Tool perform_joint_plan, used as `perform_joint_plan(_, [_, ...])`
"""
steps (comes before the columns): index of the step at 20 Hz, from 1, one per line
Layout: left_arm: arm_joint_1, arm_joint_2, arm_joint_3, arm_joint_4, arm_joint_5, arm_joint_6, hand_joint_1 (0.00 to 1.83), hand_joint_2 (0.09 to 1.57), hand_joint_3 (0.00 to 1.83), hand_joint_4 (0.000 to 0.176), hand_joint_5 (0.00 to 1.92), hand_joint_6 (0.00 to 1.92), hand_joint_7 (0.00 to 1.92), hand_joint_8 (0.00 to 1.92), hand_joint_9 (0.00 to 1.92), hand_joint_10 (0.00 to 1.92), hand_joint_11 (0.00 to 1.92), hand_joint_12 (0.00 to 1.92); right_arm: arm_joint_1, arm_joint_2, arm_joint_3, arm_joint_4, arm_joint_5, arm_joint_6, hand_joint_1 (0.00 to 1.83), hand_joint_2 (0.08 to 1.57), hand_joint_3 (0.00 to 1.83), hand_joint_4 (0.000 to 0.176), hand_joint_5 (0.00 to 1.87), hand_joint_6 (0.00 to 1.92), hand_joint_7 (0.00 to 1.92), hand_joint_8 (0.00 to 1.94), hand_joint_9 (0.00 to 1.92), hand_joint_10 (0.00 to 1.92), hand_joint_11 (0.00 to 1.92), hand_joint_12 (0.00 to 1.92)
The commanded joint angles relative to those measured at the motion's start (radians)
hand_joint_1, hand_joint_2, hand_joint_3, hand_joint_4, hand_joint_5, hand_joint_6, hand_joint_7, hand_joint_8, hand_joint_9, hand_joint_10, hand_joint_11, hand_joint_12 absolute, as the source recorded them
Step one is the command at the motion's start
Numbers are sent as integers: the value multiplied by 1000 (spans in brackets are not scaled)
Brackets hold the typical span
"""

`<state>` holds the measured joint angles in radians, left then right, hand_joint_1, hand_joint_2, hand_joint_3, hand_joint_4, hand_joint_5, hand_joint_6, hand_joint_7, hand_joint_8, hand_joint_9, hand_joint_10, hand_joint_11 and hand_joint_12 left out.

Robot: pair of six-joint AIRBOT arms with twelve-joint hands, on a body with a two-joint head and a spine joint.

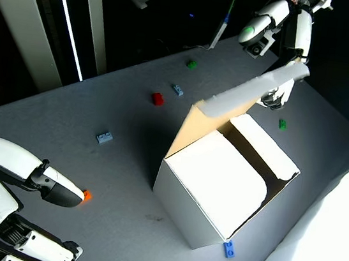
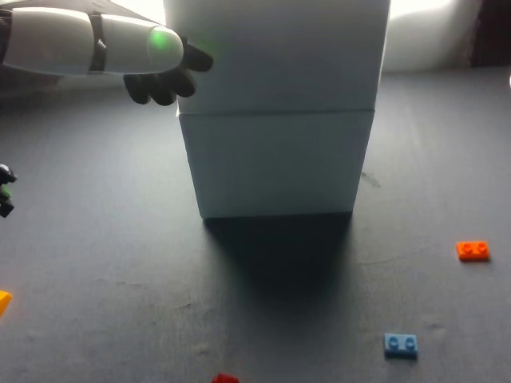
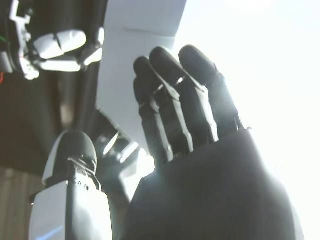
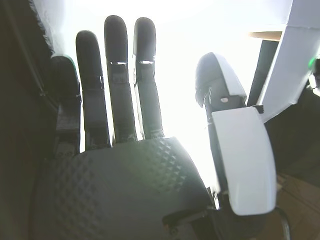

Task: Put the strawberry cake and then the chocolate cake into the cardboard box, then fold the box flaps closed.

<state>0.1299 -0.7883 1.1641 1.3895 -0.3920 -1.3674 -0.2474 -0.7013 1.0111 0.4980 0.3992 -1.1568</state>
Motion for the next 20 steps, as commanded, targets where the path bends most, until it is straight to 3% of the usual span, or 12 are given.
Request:
perform_joint_plan(1, [-24, -1, 7, -36, -32, -12, 424, 1159, 1, 0, 666, 1, 649, 616, 483, 1135, 208, 1648, 6, 16, 1, -8, 113, 4, 361, 1255, 0, 0, 702, 695, 706, 825, 466, 1259, 201, 1751])
perform_joint_plan(9, [-94, -58, 71, 118, -37, -5, 430, 1163, 3, 0, 673, 2, 664, 585, 498, 1095, 214, 1626, 5, 16, -5, -8, 110, 4, 407, 1243, 0, 0, 792, 512, 781, 696, 496, 1252, 197, 1802])
perform_joint_plan(11, [-119, -73, 89, 161, -39, -5, 410, 1163, 1, 0, 671, 1, 672, 610, 506, 1146, 224, 1630, 5, 16, -5, -8, 110, 4, 422, 1235, 0, 0, 805, 459, 829, 595, 563, 1132, 205, 1708])
perform_joint_plan(18, [-172, -186, 208, 388, -158, 0, 457, 1155, 0, 0, 679, 2, 621, 681, 490, 1154, 207, 1642, 5, 13, -5, -8, 110, 4, 360, 1252, 0, 0, 825, 436, 795, 620, 494, 1190, 177, 1729])
perform_joint_plan(20, [-177, -215, 242, 407, -181, 32, 468, 1154, 0, 0, 678, 1, 614, 701, 483, 1175, 205, 1642, 5, 12, -5, -8, 110, 4, 352, 1250, 0, 0, 796, 491, 757, 690, 478, 1203, 188, 1720])
